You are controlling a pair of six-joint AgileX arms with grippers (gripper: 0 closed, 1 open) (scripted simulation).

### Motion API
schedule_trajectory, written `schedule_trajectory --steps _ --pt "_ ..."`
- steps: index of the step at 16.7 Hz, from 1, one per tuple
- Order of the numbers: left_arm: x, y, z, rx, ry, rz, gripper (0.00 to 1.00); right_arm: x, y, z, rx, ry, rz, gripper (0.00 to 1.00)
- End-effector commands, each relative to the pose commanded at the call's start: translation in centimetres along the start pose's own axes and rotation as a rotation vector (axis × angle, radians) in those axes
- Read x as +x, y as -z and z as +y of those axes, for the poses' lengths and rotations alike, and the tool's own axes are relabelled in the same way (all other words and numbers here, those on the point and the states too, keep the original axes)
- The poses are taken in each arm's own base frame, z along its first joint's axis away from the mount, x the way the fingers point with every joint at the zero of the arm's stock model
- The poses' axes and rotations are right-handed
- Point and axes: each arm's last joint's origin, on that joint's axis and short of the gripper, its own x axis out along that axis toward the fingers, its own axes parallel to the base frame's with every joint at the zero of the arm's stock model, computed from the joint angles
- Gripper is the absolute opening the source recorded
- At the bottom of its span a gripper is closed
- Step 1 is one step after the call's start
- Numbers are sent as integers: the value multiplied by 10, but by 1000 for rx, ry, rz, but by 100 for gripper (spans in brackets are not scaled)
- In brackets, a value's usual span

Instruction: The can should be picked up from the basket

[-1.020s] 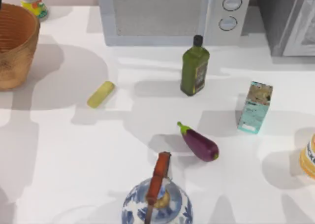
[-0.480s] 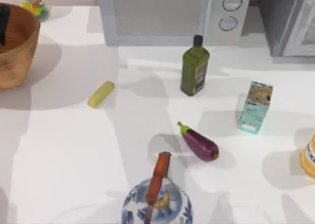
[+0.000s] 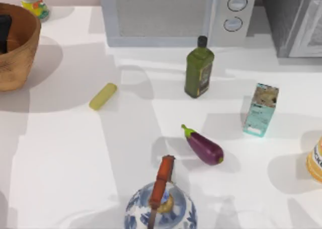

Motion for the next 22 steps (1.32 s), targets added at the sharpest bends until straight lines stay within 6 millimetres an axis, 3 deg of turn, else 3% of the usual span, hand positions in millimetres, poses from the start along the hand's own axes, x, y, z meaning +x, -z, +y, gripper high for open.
schedule_trajectory --steps 4,10,15,22 --pt "11 -1 -1 0 0 1 100 0 0 0 0 0 0 100" --pt "56 0 0 0 0 -1 100 0 0 0 0 0 0 100" --pt "60 0 0 0 0 0 100 0 0 0 0 0 0 100" --pt "60 0 0 0 0 0 47 0 0 0 0 0 0 100"
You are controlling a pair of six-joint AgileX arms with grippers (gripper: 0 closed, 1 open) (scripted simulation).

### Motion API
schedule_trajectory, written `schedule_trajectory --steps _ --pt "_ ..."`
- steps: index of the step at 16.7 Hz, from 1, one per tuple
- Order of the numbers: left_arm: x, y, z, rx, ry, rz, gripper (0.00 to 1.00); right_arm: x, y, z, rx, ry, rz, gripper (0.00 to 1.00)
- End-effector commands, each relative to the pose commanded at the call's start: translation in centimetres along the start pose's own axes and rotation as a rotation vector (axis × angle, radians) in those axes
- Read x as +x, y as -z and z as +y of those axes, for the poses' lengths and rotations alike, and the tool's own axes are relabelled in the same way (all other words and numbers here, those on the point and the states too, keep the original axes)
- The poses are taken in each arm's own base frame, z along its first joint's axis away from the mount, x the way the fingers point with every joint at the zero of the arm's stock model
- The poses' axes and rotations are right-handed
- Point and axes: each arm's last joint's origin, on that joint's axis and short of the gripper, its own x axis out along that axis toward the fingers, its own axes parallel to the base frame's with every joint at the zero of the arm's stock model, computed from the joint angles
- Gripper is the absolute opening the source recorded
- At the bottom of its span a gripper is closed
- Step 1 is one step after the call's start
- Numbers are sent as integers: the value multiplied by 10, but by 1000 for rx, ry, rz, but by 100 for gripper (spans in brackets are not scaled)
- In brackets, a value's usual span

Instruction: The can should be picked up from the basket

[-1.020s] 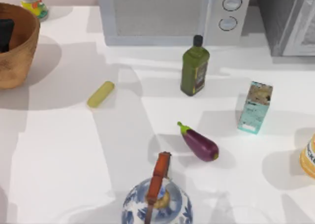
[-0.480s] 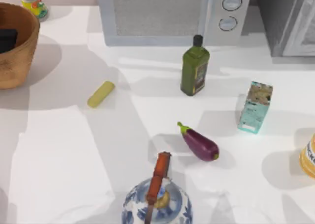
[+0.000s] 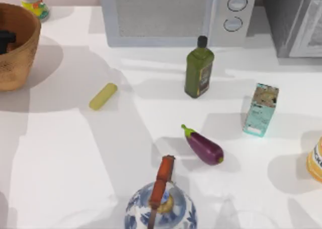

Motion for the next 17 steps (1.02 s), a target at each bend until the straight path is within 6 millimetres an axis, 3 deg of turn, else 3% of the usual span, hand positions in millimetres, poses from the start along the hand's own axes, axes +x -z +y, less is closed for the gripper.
schedule_trajectory --steps 6,14,15,17 --pt "0 0 0 0 0 0 2 0 0 0 0 0 0 100" --pt "0 0 0 0 0 0 0 0 0 0 0 0 0 100" --pt "-20 5 -1 -10 -9 -18 0 0 0 0 0 0 0 100" --pt "-22 5 -1 -11 -11 -23 0 0 0 0 0 0 0 100"
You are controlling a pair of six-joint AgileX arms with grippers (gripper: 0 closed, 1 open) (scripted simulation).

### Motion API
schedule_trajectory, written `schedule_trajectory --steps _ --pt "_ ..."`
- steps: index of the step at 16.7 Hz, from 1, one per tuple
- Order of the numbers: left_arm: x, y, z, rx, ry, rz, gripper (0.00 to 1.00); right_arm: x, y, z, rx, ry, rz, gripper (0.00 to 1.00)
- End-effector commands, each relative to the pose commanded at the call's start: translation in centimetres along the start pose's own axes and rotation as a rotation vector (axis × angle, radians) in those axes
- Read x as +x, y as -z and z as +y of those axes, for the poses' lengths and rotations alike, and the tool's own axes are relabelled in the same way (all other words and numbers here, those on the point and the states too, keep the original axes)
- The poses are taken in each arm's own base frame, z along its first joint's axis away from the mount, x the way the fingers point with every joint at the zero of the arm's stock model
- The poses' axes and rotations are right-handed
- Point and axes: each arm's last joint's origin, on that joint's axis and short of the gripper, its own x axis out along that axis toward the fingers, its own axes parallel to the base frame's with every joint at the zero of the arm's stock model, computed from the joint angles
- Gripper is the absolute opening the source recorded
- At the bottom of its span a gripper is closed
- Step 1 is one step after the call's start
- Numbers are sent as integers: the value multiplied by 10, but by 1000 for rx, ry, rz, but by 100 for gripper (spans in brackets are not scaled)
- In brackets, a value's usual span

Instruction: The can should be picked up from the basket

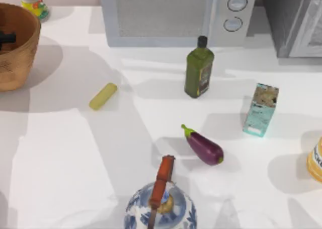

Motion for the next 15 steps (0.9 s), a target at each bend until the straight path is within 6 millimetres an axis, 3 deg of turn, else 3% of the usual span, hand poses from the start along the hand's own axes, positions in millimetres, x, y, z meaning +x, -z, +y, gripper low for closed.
schedule_trajectory --steps 4,8,12,15 --pt "-31 10 -9 -2 -19 -84 0 0 0 0 0 0 0 100" --pt "-94 46 -31 7 -48 -251 0 0 0 0 0 0 0 100" --pt "-159 123 -60 20 -76 -499 0 0 0 0 0 0 0 100" --pt "-185 202 -79 28 -88 -716 0 0 0 0 0 0 0 100"
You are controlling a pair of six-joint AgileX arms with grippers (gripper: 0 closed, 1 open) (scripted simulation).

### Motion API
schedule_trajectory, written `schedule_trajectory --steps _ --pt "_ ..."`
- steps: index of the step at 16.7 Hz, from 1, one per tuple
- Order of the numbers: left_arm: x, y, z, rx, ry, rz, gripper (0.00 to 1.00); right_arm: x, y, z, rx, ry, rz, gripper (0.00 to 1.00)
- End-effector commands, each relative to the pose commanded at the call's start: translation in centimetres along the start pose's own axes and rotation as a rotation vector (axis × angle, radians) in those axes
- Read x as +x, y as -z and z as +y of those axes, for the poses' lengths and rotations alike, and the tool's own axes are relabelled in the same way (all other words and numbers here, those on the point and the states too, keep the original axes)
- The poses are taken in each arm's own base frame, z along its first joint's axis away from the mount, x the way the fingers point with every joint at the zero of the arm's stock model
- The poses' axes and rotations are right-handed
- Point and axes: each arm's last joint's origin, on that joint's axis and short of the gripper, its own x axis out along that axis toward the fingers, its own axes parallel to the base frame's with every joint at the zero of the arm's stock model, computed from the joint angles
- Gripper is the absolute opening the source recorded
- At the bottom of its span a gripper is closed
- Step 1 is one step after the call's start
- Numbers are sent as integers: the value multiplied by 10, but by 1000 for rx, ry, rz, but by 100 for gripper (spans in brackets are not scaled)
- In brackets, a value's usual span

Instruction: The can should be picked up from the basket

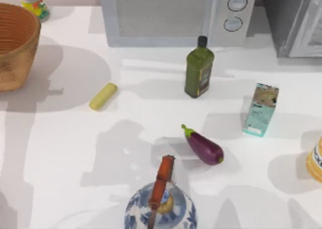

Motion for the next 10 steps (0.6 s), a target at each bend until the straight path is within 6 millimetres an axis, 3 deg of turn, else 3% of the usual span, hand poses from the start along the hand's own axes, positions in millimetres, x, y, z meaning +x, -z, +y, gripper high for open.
schedule_trajectory --steps 2,4,7,10 --pt "-34 41 -9 -2 -4 -149 0 0 0 0 0 0 0 100" --pt "-53 86 -17 -8 -4 -291 0 0 0 0 0 0 0 100" --pt "-53 148 -24 -18 3 -471 0 0 0 0 0 0 0 100" --pt "-36 192 -29 -31 13 -606 0 0 0 0 0 0 0 100"
